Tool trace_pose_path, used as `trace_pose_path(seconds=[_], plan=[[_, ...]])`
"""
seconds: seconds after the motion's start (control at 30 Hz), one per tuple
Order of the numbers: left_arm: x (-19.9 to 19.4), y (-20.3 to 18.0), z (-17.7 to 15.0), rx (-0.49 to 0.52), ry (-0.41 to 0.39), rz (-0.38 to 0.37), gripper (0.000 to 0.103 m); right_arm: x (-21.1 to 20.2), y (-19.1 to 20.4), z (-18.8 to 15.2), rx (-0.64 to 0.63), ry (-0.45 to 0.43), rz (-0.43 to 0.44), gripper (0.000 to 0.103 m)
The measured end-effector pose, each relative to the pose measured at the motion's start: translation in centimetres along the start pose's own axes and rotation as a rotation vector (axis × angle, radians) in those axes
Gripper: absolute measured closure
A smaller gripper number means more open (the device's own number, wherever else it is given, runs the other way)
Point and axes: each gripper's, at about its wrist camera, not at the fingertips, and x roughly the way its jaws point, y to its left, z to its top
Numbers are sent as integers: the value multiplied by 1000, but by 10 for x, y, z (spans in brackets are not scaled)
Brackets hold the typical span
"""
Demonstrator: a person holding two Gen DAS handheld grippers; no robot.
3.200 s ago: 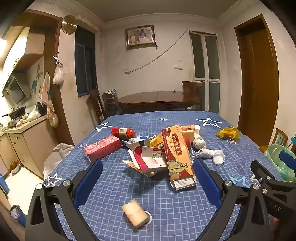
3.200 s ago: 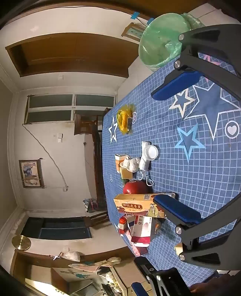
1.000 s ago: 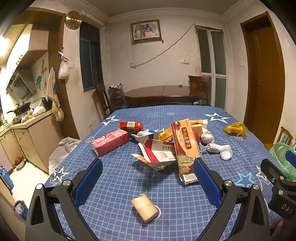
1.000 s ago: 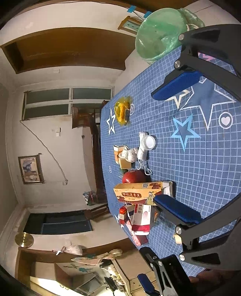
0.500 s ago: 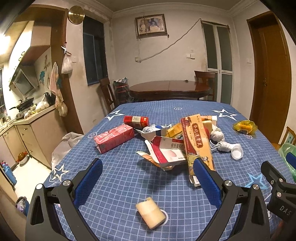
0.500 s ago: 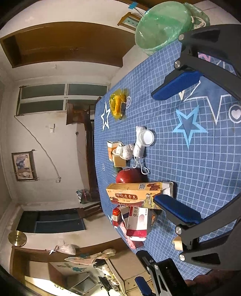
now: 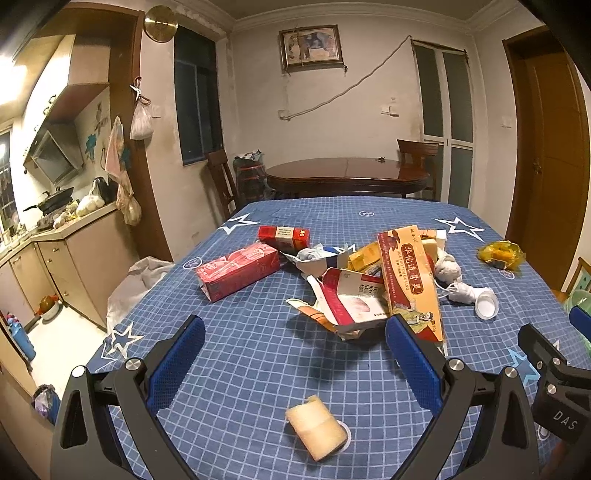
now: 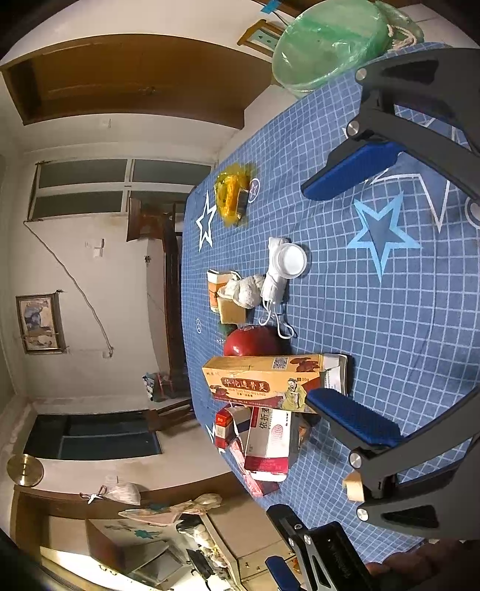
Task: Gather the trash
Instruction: 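Grasp the tan medicine box with right tool while left tool grasps white-red medicine box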
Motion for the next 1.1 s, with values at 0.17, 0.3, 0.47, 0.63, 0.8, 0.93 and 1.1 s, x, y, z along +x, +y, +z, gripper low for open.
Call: trace_pose_path(seconds=[0.17,0.3,0.47,0.63,0.8,0.93,1.1], plan=[[4,6,-1,-10,8,15,5,4,5,1,-12,9,7,5],[8,25,-2,-33,11,64,5,9,12,4,-28,22,45,5],[16,58,-8,-94,44,125,5,26,27,11,-61,54,115,5],[24,75,-12,-116,64,142,5,61,55,24,-160,110,144,5],[29,80,-12,-114,76,127,5,101,75,29,-217,175,148,5],[33,75,-7,-107,95,75,5,125,80,25,-226,245,162,17],[46,67,9,-113,109,-38,5,121,67,25,-159,273,252,53]])
